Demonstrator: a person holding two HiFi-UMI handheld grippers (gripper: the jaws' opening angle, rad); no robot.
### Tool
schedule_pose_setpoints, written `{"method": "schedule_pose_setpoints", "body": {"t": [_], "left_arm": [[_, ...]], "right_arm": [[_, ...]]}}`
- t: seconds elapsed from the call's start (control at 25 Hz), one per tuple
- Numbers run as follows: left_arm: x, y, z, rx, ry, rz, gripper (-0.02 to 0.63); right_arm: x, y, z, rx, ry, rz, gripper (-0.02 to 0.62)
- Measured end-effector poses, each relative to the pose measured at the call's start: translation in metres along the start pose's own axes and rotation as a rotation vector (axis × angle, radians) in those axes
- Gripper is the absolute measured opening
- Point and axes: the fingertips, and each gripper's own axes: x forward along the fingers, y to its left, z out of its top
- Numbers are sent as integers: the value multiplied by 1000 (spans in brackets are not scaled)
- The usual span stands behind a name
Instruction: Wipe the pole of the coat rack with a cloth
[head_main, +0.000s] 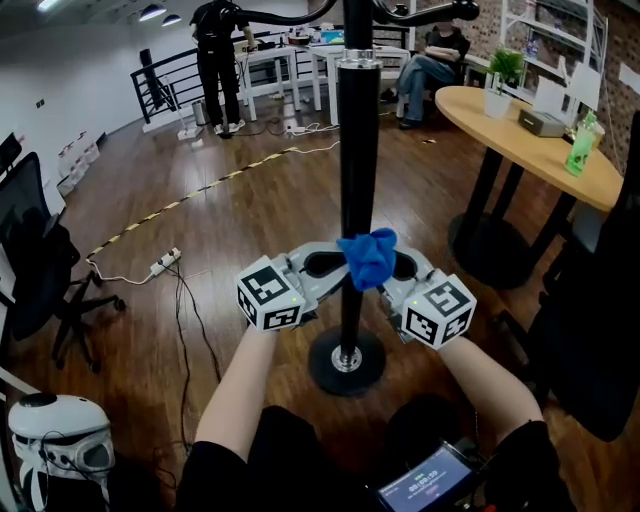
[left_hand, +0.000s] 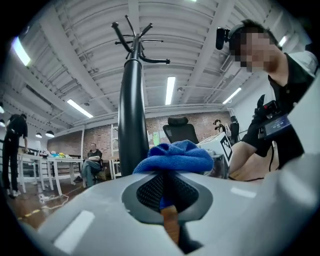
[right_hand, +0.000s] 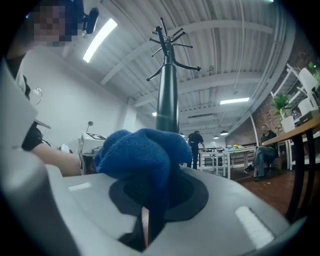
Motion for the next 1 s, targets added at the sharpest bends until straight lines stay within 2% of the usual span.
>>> {"method": "schedule_pose_setpoints", "body": {"t": [0.12, 0.2, 0.28, 0.36, 0.48, 0.68, 0.84, 1.0], "left_arm": [[-2, -11, -52, -78, 28, 2, 5], [-7, -18, -67, -91, 56, 17, 5], [-20, -25, -51, -113, 23, 30, 5], [-38, -30, -13, -131, -21, 54, 5], [-66, -30, 69, -146, -60, 125, 5], [-97, -25, 240, -140, -144, 177, 5], [-125, -10, 372, -126, -180, 233, 5], [-136, -4, 470, -103, -207, 251, 5]], "right_arm": [[-5, 4, -54, 2, 108, -5, 52], [-7, 12, -74, -9, 190, 0, 52], [-11, 25, -67, -17, 212, 26, 52], [-17, 43, -36, -11, 192, 56, 52], [-25, 74, 46, -1, 135, 108, 52], [-34, 100, 224, 61, 30, 127, 52], [-46, 94, 374, 148, -78, 55, 52], [-67, 84, 490, 162, -159, -11, 52]]}}
